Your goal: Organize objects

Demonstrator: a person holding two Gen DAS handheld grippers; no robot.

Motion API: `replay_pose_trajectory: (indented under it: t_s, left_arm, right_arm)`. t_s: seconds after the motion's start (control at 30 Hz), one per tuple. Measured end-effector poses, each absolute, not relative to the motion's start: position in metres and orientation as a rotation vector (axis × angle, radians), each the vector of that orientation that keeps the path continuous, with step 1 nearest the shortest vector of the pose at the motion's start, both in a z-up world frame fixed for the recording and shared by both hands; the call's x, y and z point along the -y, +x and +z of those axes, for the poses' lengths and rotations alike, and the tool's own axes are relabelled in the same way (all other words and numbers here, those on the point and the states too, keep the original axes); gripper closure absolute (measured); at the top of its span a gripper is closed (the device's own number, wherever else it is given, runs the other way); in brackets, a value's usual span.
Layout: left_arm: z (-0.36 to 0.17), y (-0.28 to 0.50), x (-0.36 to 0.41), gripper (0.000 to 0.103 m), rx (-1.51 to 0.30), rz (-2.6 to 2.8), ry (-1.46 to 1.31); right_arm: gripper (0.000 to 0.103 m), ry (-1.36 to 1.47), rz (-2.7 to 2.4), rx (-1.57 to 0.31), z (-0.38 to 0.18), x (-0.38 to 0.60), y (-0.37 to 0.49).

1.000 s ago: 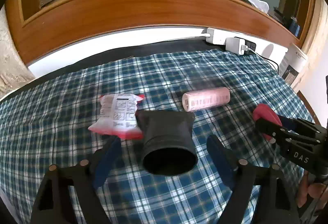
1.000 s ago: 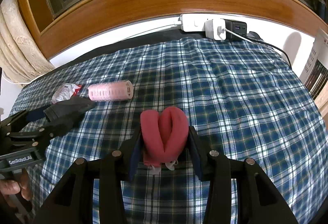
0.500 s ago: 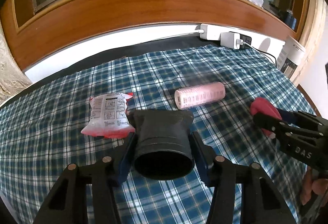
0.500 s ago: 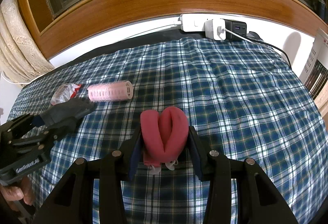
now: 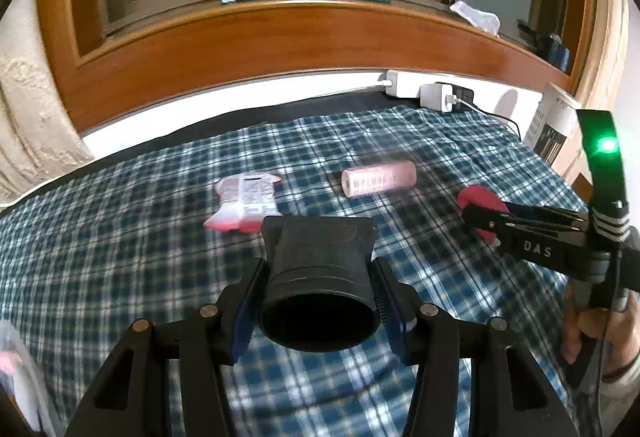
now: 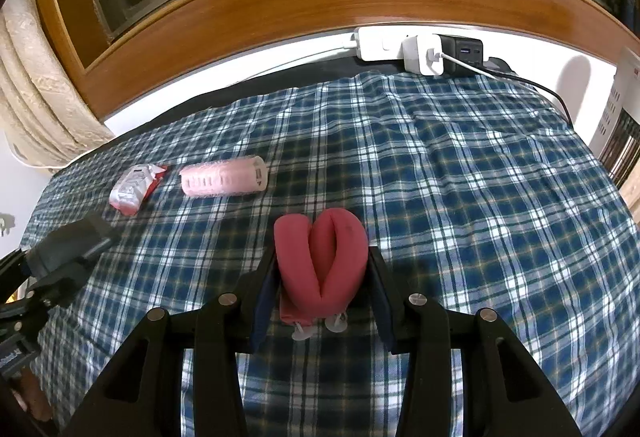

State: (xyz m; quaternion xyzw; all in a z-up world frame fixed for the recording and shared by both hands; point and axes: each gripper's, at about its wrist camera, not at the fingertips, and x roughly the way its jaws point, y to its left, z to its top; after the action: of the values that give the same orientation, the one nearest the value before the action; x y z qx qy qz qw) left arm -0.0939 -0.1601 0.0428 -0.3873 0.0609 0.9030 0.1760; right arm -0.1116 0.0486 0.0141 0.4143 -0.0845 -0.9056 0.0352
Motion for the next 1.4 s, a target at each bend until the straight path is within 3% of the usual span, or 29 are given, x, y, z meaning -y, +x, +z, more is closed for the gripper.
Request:
replay_pose_trajectory:
  t_s: [0.4,1.4]
  left_arm:
    - [0.057,-0.06,0.226,0.047,-0.085,2.68,-1.084]
    - [0.062,-0.025,0.456,0.047,0.256,3.034,-1.115]
  right_arm:
    - [0.059,1.2,-2.727,0.169,0.021,-0.014,-0.096]
    - [0.059,1.119,-2.505,0.219,0.032,0.115,-0.041]
